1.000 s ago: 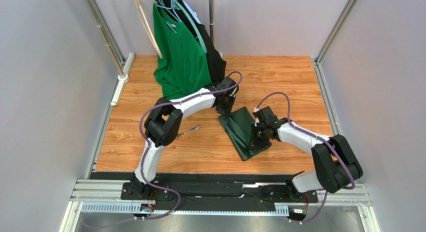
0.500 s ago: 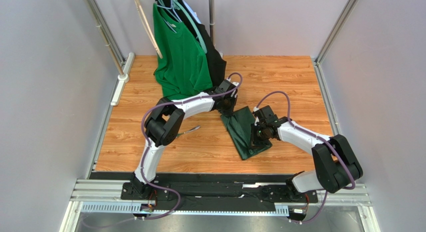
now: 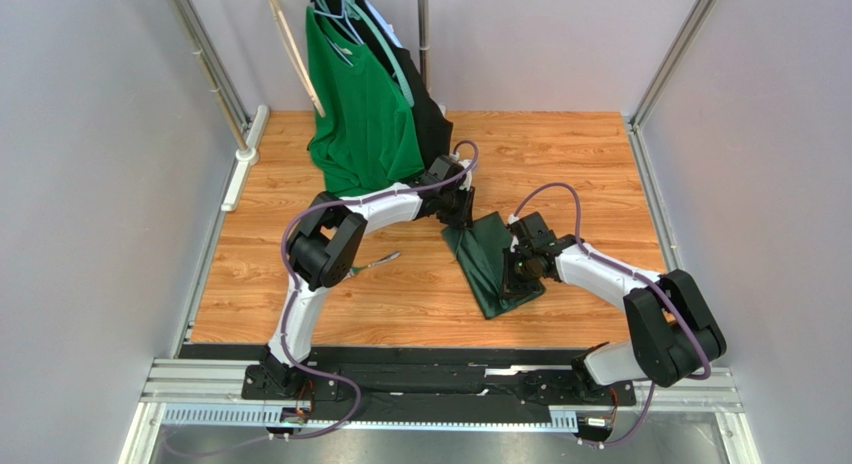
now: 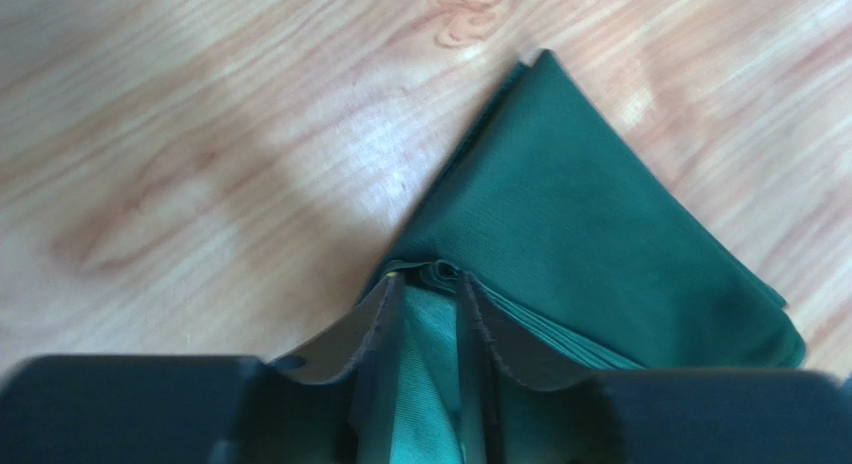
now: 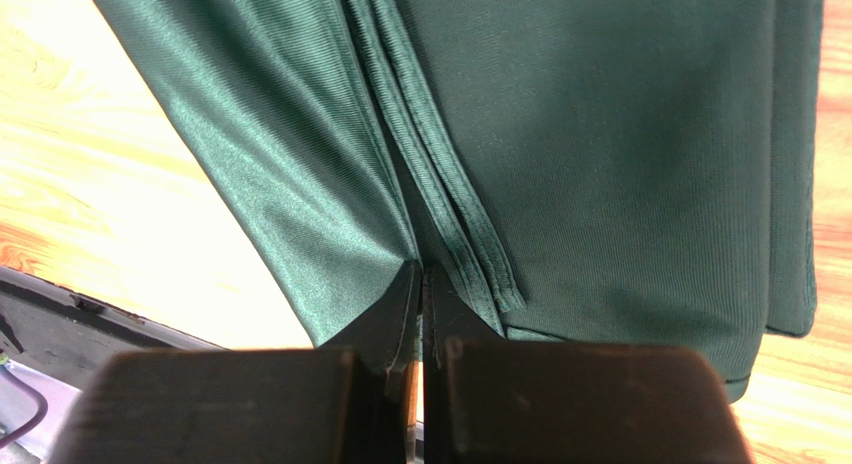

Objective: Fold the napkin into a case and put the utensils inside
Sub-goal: Fold the lower triangle-folded napkin at the center of the board, then smooth out the 2/3-rectangle-folded napkin at the center of the board.

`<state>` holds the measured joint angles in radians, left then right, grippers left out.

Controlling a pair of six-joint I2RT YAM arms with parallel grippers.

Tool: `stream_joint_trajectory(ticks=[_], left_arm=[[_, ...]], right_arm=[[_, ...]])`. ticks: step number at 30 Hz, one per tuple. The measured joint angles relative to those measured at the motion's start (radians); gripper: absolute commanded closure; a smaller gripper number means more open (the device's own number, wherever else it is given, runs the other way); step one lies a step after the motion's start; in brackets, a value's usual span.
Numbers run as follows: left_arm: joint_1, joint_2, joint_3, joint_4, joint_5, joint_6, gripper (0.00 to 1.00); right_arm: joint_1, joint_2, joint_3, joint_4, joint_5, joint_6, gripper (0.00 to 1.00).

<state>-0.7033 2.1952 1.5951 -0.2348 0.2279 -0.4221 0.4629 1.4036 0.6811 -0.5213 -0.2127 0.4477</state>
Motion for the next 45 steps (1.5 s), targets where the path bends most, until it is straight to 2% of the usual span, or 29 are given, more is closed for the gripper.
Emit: stream_joint_trajectory(ticks=[2, 4, 7, 8, 9, 14, 21, 22, 23, 25, 26, 28, 31, 33, 36, 37, 39, 40, 45], left_arm=[[0.000, -0.022, 0.000, -0.028, -0.008, 0.008, 0.53], [-0.001, -0.058, -0.001, -0.058, -0.021, 0.013, 0.55], [0.000, -0.133, -0.005, -0.092, -0.039, 0.005, 0.81], [0.001, -0.159, -0.005, -0.101, -0.049, -0.001, 0.97], [0.003, -0.179, -0.005, -0.108, -0.052, -0.003, 1.00], [0.029, -0.235, -0.038, -0.106, -0.032, -0.047, 1.00], [0.084, -0.153, -0.096, -0.076, 0.062, -0.108, 1.00], [0.090, -0.135, -0.109, -0.062, 0.076, -0.116, 1.00], [0.093, -0.118, -0.117, -0.054, 0.086, -0.124, 1.00], [0.093, -0.081, -0.119, -0.040, 0.106, -0.138, 1.00], [0.092, -0.064, -0.121, -0.029, 0.117, -0.146, 1.00], [0.092, -0.055, -0.121, -0.008, 0.141, -0.162, 1.00], [0.090, -0.055, -0.121, -0.007, 0.133, -0.165, 1.00], [0.090, -0.056, -0.121, -0.008, 0.125, -0.167, 1.00], [0.090, -0.056, -0.121, -0.011, 0.114, -0.168, 1.00], [0.090, -0.057, -0.121, -0.012, 0.109, -0.168, 1.00], [0.089, -0.058, -0.121, -0.014, 0.101, -0.168, 1.00], [0.089, -0.059, -0.121, -0.015, 0.098, -0.168, 1.00], [0.085, -0.061, -0.118, -0.022, 0.077, -0.172, 1.00]], right_arm=[[0.000, 0.001, 0.000, 0.003, 0.002, 0.000, 1.00], [-0.001, 0.001, 0.001, 0.002, 0.003, 0.000, 1.00], [-0.001, 0.001, 0.004, 0.000, 0.003, 0.000, 1.00], [-0.001, 0.001, 0.006, -0.002, 0.005, 0.000, 1.00], [-0.001, 0.002, 0.008, -0.002, 0.006, 0.000, 1.00], [-0.002, 0.004, 0.009, -0.002, 0.008, -0.001, 1.00], [-0.002, 0.009, 0.009, -0.002, 0.009, -0.001, 0.99], [-0.002, 0.010, 0.010, -0.002, 0.009, 0.000, 0.96], [-0.002, 0.010, 0.011, -0.003, 0.009, -0.001, 0.87], [-0.002, 0.010, 0.019, -0.014, 0.008, -0.003, 0.78], [-0.002, 0.010, 0.029, -0.022, 0.008, -0.008, 0.69], [-0.002, 0.010, 0.063, -0.046, 0.008, -0.017, 0.61], [-0.002, 0.013, 0.154, -0.070, 0.005, -0.039, 0.57], [-0.002, 0.037, 0.241, -0.073, -0.014, -0.051, 0.58], [-0.003, 0.108, 0.340, -0.024, -0.083, -0.056, 0.67], [-0.003, 0.135, 0.359, -0.001, -0.119, -0.056, 0.73], [-0.003, 0.198, 0.379, 0.052, -0.193, -0.050, 0.79], [-0.003, 0.226, 0.380, 0.074, -0.225, -0.045, 0.84], [-0.003, 0.361, 0.380, 0.152, -0.346, -0.020, 0.91]])
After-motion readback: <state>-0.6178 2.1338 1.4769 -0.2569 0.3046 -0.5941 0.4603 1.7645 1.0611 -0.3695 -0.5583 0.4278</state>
